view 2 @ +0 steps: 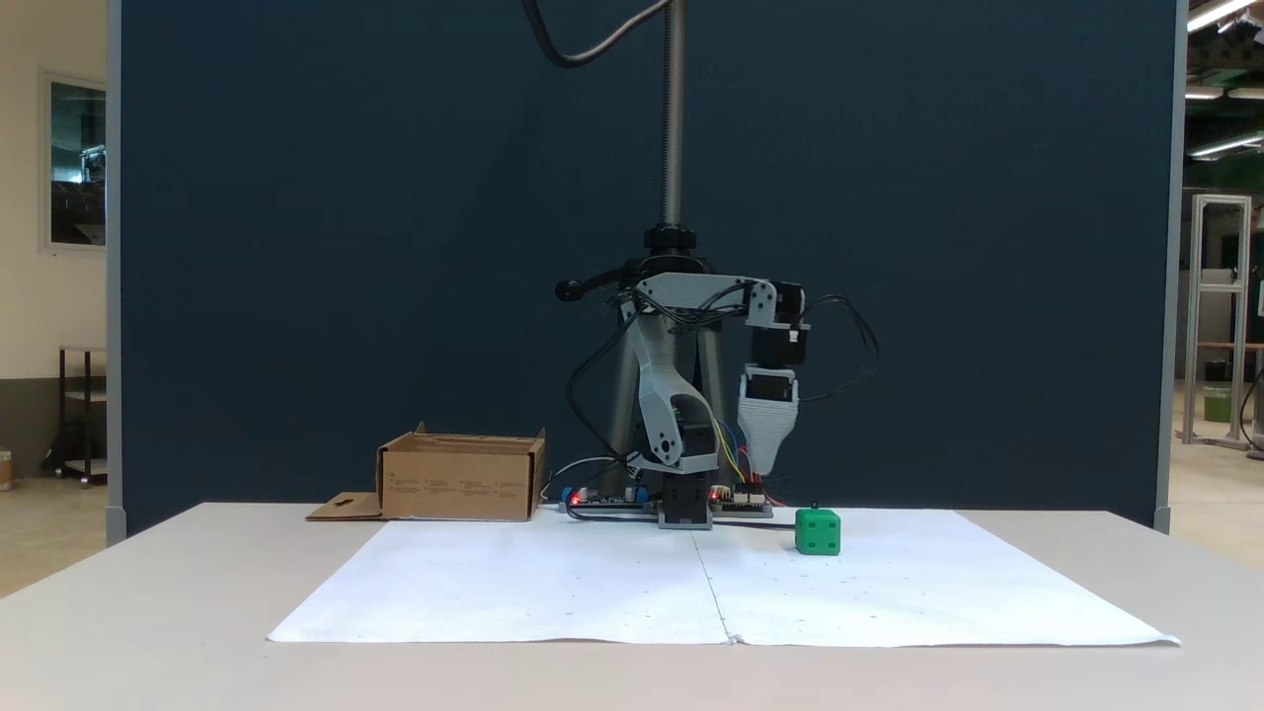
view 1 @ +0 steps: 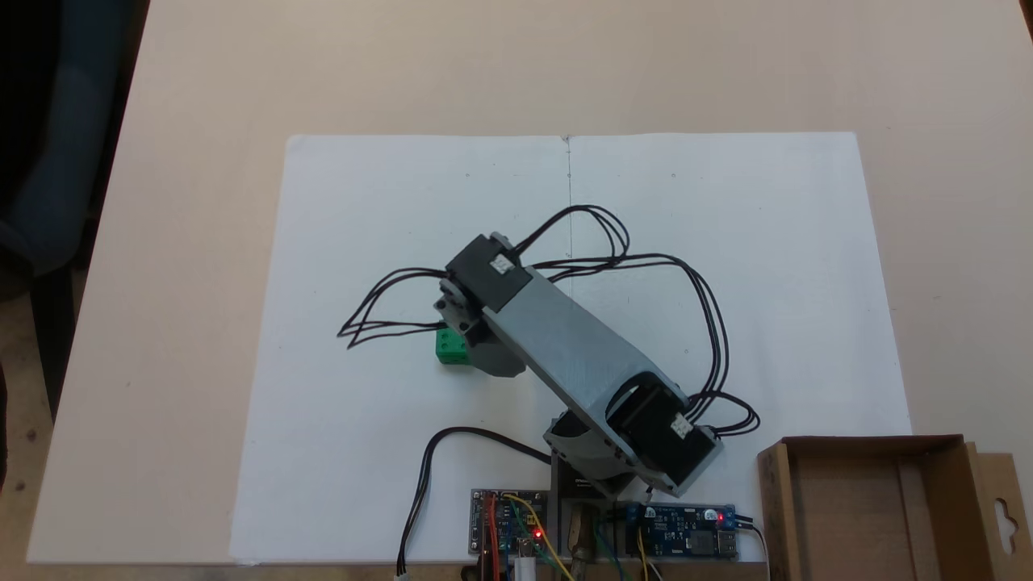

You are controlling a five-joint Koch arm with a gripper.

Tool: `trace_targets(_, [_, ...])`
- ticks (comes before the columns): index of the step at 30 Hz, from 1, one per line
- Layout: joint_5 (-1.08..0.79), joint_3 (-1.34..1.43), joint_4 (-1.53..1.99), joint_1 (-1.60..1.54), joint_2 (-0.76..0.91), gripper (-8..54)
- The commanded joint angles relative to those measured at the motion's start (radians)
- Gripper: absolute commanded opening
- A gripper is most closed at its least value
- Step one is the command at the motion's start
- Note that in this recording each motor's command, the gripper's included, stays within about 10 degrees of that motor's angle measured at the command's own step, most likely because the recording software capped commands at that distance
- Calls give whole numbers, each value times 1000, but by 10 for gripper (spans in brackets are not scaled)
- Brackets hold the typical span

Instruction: Grasp a green dice and put it in the bin.

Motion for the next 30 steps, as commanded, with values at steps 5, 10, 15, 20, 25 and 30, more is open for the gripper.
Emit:
trace_targets(5, [78, -75, -115, -112, -51, 431])
trace_targets(10, [77, -81, -190, -147, -138, 432])
trace_targets(15, [77, -81, -207, -149, -201, 432])
trace_targets(20, [77, -77, -206, -147, -245, 435])
trace_targets(25, [75, -75, -207, -147, -273, 436])
trace_targets(30, [77, -75, -219, -146, -291, 434])
